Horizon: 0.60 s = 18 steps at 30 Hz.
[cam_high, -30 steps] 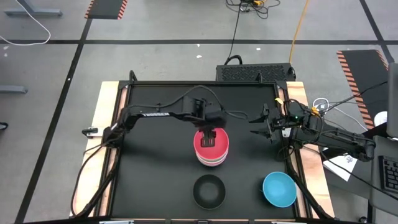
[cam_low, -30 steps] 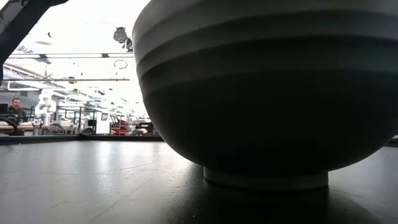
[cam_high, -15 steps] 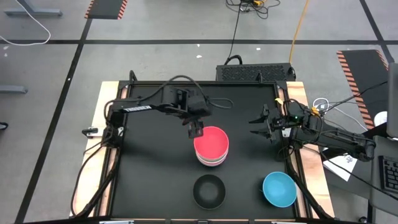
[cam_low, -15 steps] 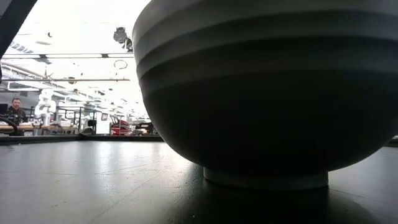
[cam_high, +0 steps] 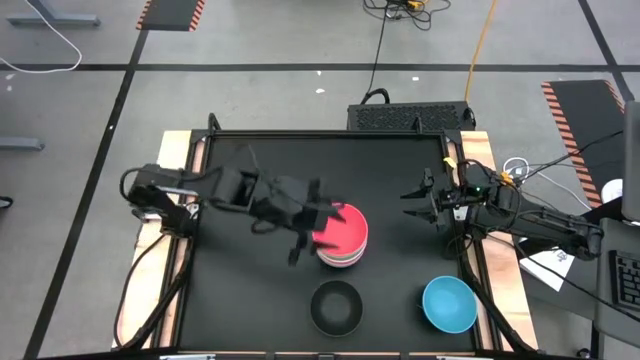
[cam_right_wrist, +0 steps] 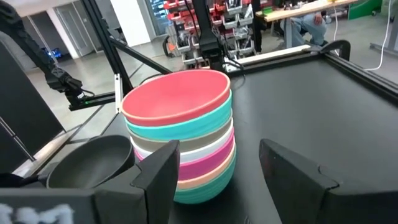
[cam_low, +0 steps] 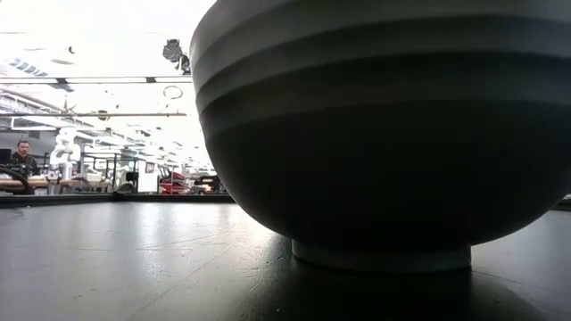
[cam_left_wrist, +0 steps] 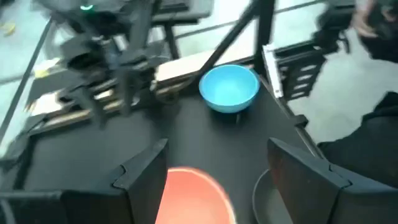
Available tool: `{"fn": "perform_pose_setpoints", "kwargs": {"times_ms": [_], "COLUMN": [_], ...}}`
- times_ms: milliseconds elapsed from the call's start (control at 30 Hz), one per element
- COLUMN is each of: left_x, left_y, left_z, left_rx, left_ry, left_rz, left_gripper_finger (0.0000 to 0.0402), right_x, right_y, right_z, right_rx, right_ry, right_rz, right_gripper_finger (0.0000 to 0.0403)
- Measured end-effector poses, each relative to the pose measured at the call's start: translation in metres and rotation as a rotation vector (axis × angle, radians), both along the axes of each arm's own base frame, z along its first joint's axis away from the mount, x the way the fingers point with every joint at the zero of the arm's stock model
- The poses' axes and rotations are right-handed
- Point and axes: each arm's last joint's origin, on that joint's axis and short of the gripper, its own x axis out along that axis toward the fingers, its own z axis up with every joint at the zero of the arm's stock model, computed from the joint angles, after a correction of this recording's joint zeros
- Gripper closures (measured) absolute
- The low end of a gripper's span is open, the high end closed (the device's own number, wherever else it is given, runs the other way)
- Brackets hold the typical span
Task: Nest bowls inside each other
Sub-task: Stack the blue bowl on top of the red bowl
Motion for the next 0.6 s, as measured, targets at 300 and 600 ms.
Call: {"fn": "perform_pose_setpoints", "kwargs": {"times_ms": [300, 600], "left_x": [-0.049, -0.162], "left_y": [0.049, 0.050], "left_z": [-0.093, -0.131], "left_rx": [-0.119, -0.193], "left_ry": [-0.109, -0.314], "left_rz": [0.108, 0.214], "left_gripper_finger": [0.0128, 0.0128], "right_x": [-0.001, -0.003], "right_y": [0.001, 0.002], "right_z": [0.001, 0.003], "right_rx": [0.053, 0.011], "right_ry": [-0.005, -0.029], "right_rz": [0.010, 0.015], "right_gripper_finger": [0.0190, 0.0190]}}
